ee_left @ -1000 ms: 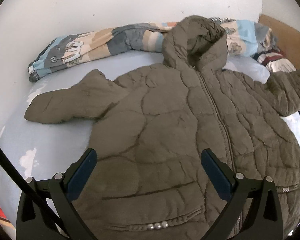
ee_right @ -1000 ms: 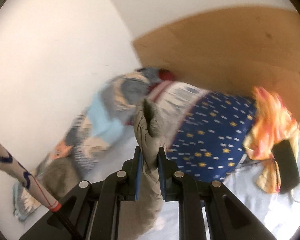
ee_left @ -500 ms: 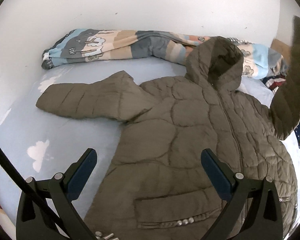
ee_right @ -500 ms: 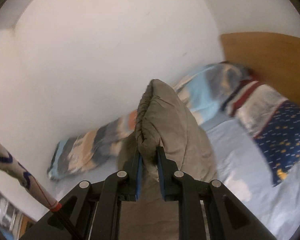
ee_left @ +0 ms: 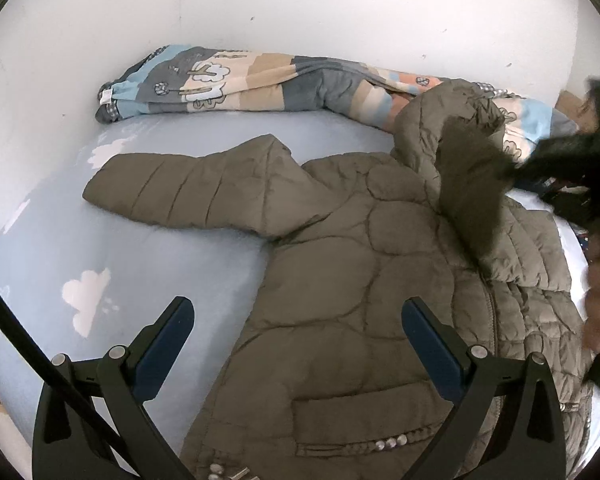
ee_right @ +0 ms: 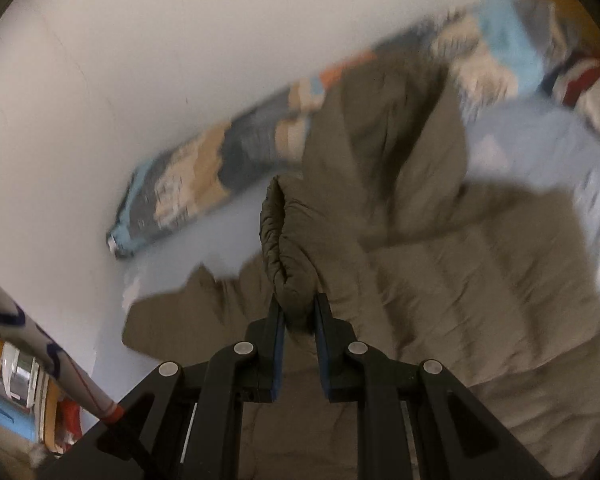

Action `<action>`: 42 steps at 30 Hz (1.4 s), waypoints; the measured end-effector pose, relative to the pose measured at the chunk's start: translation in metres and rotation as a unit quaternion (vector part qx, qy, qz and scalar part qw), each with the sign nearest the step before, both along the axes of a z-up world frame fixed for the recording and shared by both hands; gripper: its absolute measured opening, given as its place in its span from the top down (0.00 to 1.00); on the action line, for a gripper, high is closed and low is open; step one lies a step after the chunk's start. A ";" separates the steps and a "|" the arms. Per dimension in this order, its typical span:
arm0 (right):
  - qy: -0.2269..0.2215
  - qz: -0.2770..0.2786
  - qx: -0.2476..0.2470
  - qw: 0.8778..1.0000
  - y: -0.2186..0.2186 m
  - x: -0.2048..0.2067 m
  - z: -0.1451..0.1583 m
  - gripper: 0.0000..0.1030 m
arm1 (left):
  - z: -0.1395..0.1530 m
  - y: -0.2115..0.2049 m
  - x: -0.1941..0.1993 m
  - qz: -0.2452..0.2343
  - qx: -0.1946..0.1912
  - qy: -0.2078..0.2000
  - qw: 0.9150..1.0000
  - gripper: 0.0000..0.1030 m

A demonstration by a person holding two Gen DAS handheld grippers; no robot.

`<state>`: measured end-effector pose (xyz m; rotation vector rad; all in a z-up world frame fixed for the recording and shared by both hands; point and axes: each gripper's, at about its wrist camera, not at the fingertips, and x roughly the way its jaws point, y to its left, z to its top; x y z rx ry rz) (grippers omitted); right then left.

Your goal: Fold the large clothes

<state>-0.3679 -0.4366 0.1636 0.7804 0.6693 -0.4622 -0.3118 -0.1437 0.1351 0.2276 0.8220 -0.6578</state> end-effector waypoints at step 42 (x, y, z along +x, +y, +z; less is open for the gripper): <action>0.136 -0.043 -0.091 0.986 -0.074 -0.043 -0.058 0.38 | -0.070 -0.077 0.007 -0.025 0.102 0.069 0.992 0.00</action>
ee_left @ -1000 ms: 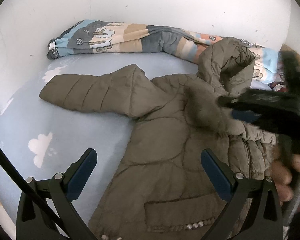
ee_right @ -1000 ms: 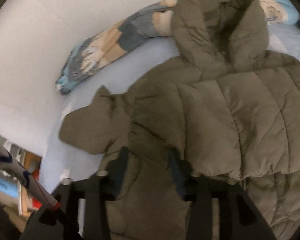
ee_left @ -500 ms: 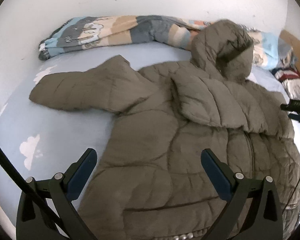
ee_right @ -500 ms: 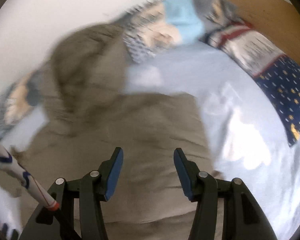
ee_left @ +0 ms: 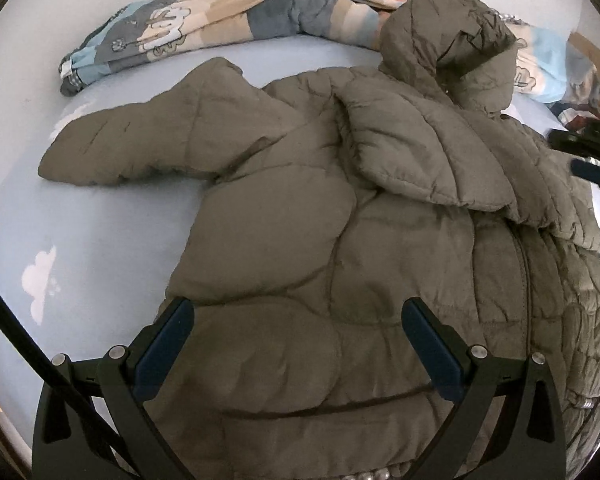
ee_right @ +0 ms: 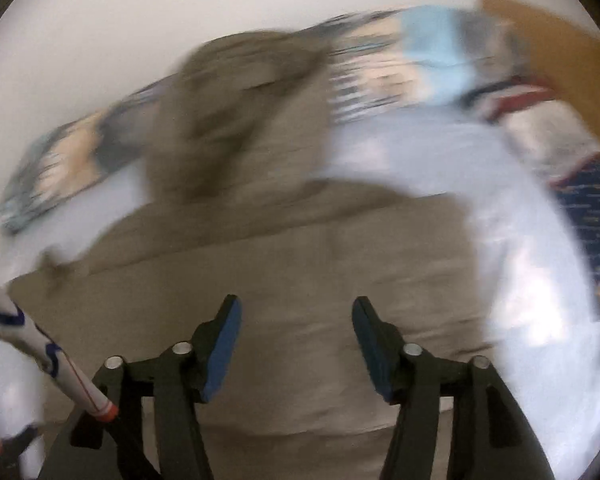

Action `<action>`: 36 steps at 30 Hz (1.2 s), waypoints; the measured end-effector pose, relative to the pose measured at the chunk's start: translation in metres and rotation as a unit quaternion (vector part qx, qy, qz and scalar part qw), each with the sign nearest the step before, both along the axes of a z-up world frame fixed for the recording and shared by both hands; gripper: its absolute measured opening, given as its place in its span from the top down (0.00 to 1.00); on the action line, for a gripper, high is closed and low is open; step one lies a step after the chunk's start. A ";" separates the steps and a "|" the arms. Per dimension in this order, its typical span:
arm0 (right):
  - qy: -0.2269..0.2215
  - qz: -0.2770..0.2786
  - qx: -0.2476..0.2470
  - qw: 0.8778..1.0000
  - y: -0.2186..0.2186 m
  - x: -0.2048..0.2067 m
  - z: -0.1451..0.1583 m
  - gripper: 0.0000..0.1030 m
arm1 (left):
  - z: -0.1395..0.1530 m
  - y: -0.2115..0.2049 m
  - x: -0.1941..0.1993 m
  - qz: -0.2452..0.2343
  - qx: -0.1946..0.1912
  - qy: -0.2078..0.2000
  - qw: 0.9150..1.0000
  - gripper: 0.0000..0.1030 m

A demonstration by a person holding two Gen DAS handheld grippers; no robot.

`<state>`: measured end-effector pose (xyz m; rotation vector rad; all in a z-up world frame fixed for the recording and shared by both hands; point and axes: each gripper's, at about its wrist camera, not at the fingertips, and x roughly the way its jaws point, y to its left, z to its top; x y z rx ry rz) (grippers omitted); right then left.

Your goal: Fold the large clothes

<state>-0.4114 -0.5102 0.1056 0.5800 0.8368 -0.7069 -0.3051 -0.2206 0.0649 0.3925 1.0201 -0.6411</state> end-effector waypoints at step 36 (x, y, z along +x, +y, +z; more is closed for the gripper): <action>-0.023 0.024 0.049 0.998 0.124 -0.073 0.018 0.24 | 0.030 0.022 0.004 0.012 -0.034 -0.015 0.999 0.00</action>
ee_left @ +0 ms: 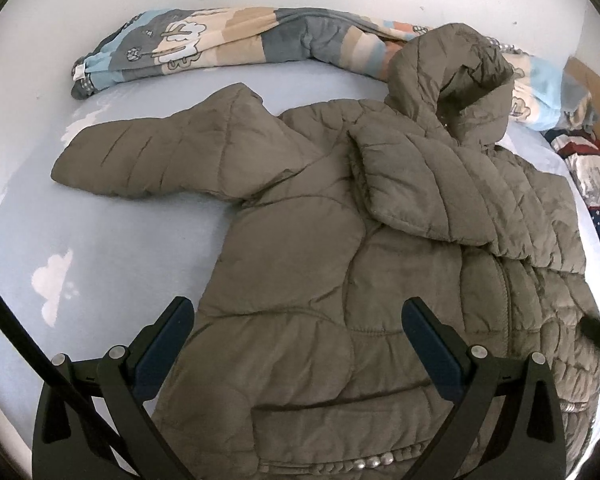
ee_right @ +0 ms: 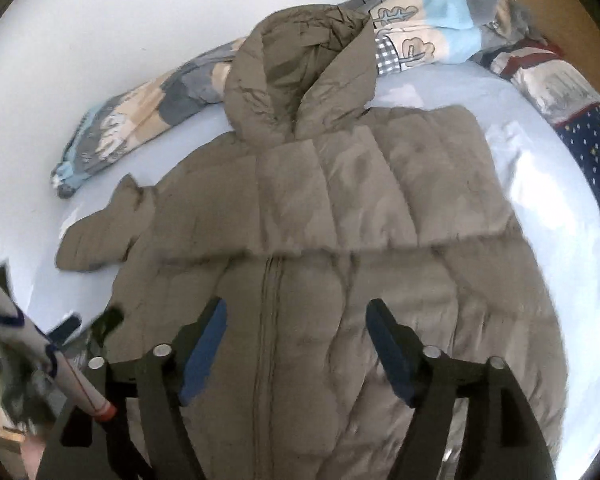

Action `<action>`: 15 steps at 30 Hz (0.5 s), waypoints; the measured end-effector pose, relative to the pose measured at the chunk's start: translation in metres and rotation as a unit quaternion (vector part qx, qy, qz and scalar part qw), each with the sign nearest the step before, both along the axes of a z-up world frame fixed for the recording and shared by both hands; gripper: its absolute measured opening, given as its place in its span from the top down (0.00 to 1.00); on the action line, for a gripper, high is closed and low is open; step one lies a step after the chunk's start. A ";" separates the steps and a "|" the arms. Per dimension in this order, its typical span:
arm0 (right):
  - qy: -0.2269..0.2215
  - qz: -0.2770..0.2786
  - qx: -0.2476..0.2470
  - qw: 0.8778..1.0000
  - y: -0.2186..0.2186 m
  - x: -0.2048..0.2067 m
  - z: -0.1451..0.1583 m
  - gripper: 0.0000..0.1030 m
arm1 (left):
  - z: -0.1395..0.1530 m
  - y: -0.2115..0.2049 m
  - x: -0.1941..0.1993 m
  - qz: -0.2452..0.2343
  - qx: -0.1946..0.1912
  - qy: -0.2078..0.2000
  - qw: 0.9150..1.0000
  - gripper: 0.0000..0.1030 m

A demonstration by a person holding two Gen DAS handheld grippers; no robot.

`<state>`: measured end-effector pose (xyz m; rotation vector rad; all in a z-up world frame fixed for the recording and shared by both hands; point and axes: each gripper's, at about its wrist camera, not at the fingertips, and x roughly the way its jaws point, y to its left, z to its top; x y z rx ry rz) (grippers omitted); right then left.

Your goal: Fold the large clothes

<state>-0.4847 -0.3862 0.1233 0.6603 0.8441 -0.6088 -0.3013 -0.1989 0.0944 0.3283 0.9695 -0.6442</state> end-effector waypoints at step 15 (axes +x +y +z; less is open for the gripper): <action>0.032 0.019 0.053 0.998 0.000 0.011 -0.046 0.36 | 0.015 0.034 0.077 0.054 -0.038 -0.005 0.998 0.00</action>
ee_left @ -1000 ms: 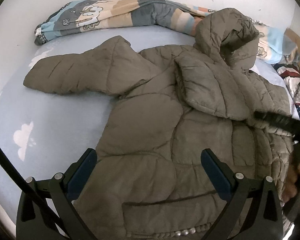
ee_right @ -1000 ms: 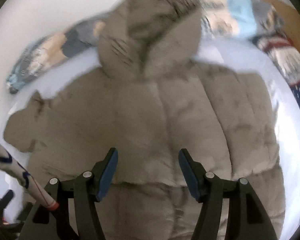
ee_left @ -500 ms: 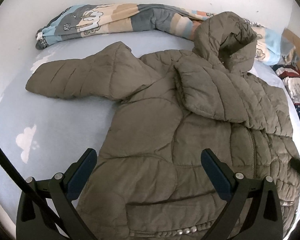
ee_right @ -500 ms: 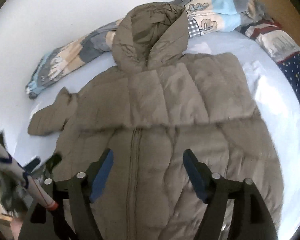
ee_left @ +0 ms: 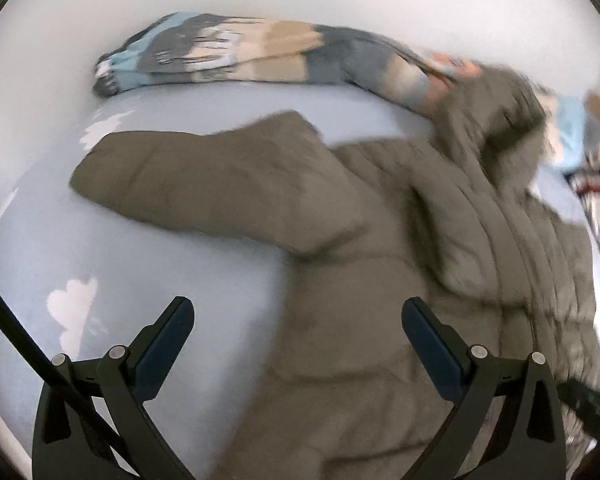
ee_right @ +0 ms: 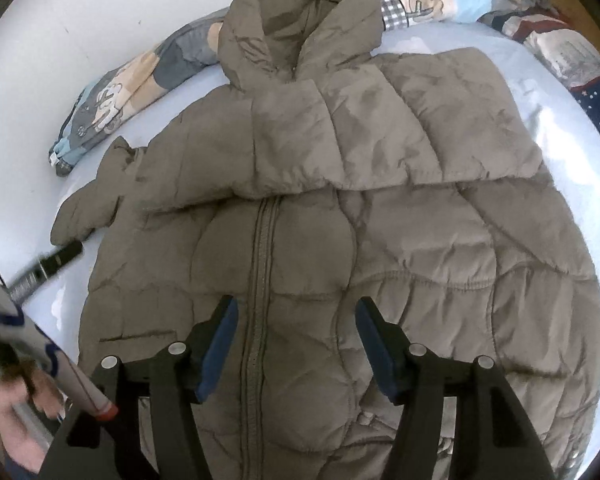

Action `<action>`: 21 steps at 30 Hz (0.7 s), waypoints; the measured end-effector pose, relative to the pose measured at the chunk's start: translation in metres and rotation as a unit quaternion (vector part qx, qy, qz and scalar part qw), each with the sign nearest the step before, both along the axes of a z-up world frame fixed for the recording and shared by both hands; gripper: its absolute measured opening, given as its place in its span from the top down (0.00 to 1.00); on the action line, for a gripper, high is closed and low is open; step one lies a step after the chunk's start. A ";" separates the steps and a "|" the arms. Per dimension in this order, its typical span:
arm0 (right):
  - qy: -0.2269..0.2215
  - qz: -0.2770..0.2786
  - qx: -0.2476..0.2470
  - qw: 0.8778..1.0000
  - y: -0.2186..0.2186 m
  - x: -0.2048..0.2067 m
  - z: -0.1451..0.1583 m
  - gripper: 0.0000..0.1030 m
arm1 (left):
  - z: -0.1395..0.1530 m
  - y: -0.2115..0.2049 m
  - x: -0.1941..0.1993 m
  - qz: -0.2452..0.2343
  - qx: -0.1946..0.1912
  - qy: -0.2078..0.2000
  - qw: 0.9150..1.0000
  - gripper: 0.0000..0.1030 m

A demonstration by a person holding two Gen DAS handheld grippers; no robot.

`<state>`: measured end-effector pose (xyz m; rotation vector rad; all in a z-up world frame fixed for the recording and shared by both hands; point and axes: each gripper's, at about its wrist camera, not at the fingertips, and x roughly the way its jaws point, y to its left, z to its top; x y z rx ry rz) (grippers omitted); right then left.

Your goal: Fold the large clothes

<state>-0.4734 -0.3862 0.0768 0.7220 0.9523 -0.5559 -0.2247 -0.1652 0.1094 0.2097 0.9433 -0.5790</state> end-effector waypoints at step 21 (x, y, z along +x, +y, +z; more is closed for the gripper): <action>-0.018 0.014 -0.013 1.000 0.002 -0.006 0.011 0.36 | -0.050 0.206 0.243 0.238 -0.237 0.146 0.931 0.35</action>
